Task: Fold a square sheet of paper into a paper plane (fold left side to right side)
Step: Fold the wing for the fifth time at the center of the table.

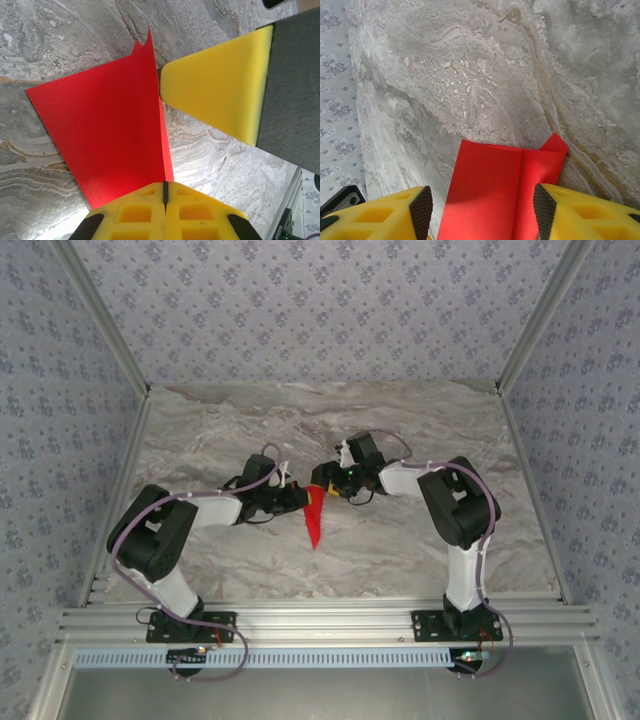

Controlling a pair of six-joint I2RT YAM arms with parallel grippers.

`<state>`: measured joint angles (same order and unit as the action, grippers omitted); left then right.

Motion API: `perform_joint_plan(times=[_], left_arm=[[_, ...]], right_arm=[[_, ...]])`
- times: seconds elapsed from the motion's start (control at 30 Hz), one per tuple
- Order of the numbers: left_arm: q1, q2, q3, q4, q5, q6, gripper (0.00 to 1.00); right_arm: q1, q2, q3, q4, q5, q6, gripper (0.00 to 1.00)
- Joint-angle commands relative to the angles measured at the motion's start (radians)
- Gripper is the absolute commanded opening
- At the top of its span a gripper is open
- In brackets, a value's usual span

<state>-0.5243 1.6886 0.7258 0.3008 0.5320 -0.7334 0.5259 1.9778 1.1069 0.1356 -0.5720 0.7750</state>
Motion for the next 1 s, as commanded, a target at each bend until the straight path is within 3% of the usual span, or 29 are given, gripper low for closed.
perform_joint_plan(times=[0.0,0.37,0.97], left_arm=[[0.011,0.016,0.021,-0.014,0.022,0.034,0.0],[0.041,0.067,0.054,-0.034,0.094,0.115,0.0],[0.073,0.163,0.117,-0.069,0.145,0.195,0.0]], right_arm=[[0.007,0.034,0.035,-0.054,0.004,0.003,0.6],[0.012,0.08,0.114,-0.24,0.069,-0.056,0.62],[0.014,0.09,0.127,-0.29,0.088,-0.091,0.63]])
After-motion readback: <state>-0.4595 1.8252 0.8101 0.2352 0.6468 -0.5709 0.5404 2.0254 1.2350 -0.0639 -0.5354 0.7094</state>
